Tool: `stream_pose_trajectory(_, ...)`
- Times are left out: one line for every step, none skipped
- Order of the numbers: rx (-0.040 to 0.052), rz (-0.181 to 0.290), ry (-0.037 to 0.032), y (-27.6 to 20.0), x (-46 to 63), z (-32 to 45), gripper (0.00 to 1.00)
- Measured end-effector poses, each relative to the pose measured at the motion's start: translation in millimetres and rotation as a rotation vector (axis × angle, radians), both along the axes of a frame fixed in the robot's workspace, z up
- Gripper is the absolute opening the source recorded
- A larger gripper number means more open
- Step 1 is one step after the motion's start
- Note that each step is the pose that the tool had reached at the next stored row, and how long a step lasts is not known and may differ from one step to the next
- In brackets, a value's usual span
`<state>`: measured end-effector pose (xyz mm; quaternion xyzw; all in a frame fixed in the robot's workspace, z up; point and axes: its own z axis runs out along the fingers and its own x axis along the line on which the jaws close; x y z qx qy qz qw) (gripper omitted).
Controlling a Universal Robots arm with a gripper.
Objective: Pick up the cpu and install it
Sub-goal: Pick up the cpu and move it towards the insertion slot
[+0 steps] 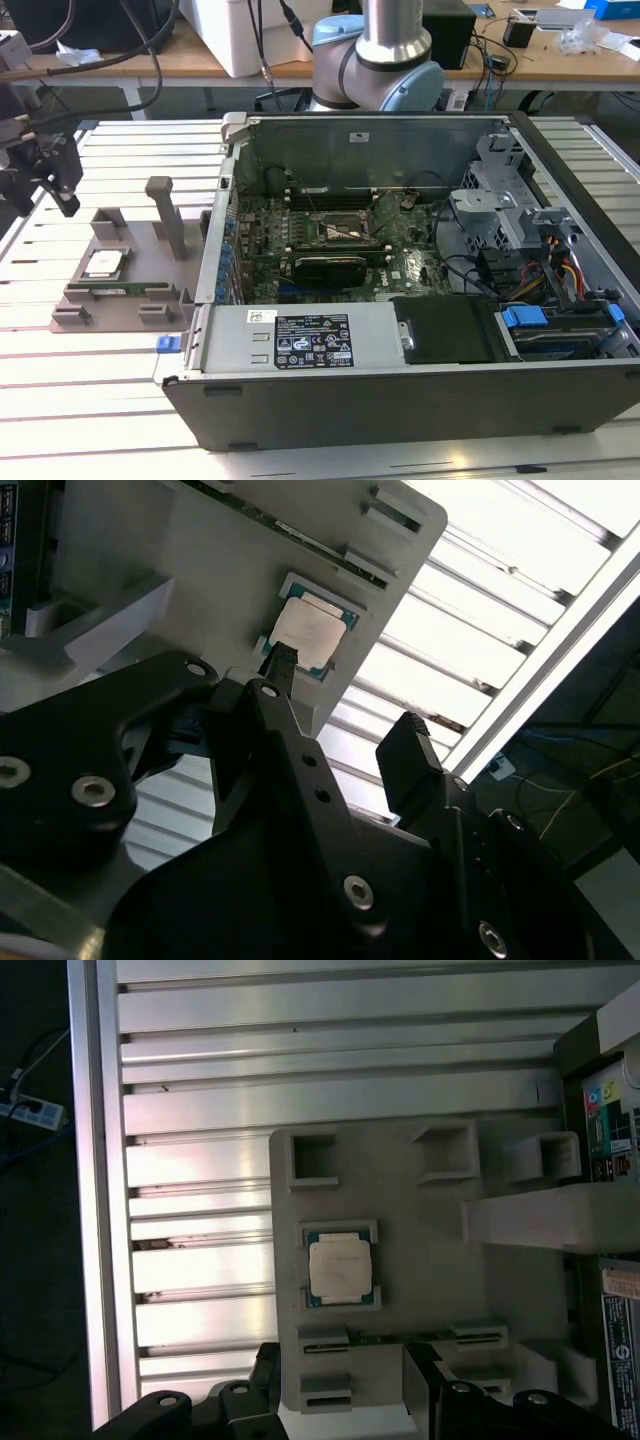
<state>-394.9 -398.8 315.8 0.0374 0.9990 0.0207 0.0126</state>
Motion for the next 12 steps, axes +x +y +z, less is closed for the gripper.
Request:
stream_pose_trajectory(0.0000, 0.000, 0.0001, 0.0, 0.0, -0.6, 0.60)
stream_pose_trajectory(0.0000, 0.000, 0.0000, 0.0, 0.1, -2.1, 0.60)
stream_pose_trajectory(0.0000, 0.000, 0.0000, 0.0, 0.1, -3.3, 0.60)
stream_pose_trajectory(0.0000, 0.000, 0.0000, 0.0, 0.2, -4.3, 0.60)
stream_pose_trajectory(0.0000, 0.000, 0.0000, 0.0, 0.2, -5.2, 0.60)
stream_pose_trajectory(0.0000, 0.000, 0.0000, 0.0, 0.3, -6.5, 0.60)
stream_pose_trajectory(0.0000, 0.000, 0.0000, 0.0, 0.3, -7.4, 0.60)
stream_pose_trajectory(0.0000, 0.000, 0.0000, 0.0, 0.3, -7.9, 0.60)
stream_pose_trajectory(0.0000, 0.000, 0.0000, 0.0, 0.3, -8.9, 0.60)
stream_pose_trajectory(0.0000, 0.000, 0.0001, 0.0, 0.4, -9.4, 0.60)
stream_pose_trajectory(0.0000, 0.000, 0.0001, 0.0, 0.4, -9.9, 0.60)
stream_pose_trajectory(0.0000, 0.000, 0.0000, 0.0, 0.4, -10.8, 0.60)
